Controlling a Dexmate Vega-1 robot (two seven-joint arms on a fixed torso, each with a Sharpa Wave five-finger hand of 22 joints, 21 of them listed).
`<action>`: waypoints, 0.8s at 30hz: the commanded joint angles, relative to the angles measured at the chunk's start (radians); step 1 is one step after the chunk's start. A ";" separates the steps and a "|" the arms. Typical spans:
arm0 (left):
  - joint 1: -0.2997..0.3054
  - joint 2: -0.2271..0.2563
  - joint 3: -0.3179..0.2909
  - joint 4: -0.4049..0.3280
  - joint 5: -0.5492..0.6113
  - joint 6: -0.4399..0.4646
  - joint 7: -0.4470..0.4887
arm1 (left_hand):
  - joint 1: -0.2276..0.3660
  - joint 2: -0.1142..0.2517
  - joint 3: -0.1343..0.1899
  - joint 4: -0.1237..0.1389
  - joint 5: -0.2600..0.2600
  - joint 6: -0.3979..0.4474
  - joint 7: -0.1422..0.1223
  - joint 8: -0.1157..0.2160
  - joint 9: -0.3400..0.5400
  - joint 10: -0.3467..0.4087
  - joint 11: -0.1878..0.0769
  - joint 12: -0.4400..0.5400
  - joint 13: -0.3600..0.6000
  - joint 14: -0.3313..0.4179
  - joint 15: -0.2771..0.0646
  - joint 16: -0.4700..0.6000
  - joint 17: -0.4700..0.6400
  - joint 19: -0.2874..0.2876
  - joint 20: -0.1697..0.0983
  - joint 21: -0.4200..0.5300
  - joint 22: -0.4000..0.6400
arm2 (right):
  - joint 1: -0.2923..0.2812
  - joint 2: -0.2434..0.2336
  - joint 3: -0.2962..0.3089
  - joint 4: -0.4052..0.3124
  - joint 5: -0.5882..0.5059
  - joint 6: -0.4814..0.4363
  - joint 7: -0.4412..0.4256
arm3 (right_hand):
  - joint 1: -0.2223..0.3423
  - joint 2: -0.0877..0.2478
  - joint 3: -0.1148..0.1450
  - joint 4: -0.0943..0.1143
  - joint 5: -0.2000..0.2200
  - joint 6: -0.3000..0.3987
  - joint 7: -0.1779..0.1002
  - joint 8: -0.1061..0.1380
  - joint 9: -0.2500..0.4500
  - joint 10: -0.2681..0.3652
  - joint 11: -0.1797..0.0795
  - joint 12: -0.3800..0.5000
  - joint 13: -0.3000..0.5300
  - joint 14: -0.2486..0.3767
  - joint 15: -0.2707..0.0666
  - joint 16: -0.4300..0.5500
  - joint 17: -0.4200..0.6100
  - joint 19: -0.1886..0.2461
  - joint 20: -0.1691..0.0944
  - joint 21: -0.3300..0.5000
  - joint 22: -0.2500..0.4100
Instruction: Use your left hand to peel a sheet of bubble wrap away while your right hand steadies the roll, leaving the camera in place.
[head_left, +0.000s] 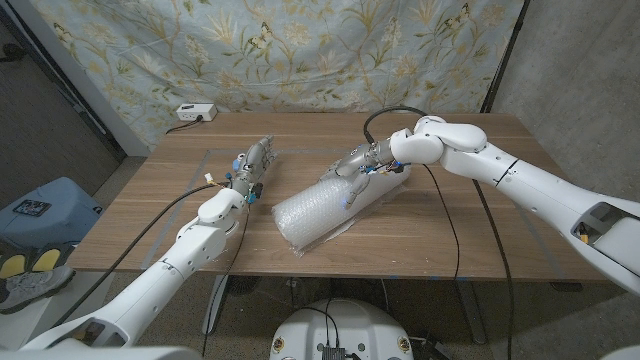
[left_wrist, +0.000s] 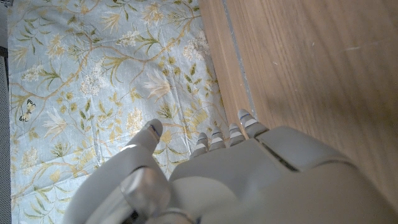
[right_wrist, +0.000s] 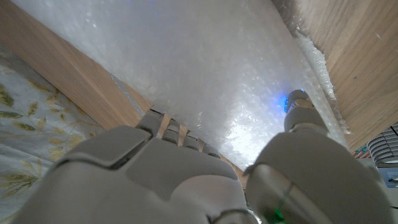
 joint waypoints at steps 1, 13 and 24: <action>-0.008 -0.010 0.005 0.014 -0.003 -0.003 -0.005 | 0.013 0.000 0.002 -0.004 0.006 0.008 -0.002 0.006 0.004 0.013 0.005 0.006 0.003 0.011 0.004 0.010 0.003 0.008 0.006 0.002 0.003 | -0.004 -0.002 -0.005 0.005 -0.021 0.014 -0.024 | 0.010 0.006 -0.002 -0.001 0.008 0.020 -0.003 0.011 0.005 0.030 -0.004 0.014 0.006 0.029 -0.013 0.013 0.003 0.022 -0.004 0.008 0.002; -0.010 -0.014 0.006 0.017 -0.004 -0.002 -0.001 | 0.018 0.000 0.005 -0.009 0.008 0.024 -0.002 0.009 0.004 0.038 0.006 0.014 0.003 0.031 0.007 0.013 0.003 0.022 0.012 0.004 0.003 | -0.031 -0.016 0.014 -0.004 -0.044 0.039 -0.109 | 0.028 0.018 0.004 -0.002 0.024 0.171 0.006 0.050 0.011 0.216 -0.040 0.088 0.038 0.217 -0.121 0.074 0.021 0.126 -0.063 0.022 0.005; -0.005 -0.015 0.001 0.017 -0.011 0.001 0.003 | 0.025 0.001 0.008 -0.013 0.009 0.046 0.003 0.012 0.004 0.067 0.003 0.022 0.004 0.049 0.009 0.014 0.003 0.035 0.017 0.006 0.004 | -0.033 -0.014 0.018 0.003 -0.050 0.054 -0.127 | 0.032 0.022 0.011 -0.001 0.031 0.278 0.009 0.075 0.016 0.295 -0.046 0.140 0.062 0.291 -0.152 0.091 0.034 0.161 -0.096 0.022 0.005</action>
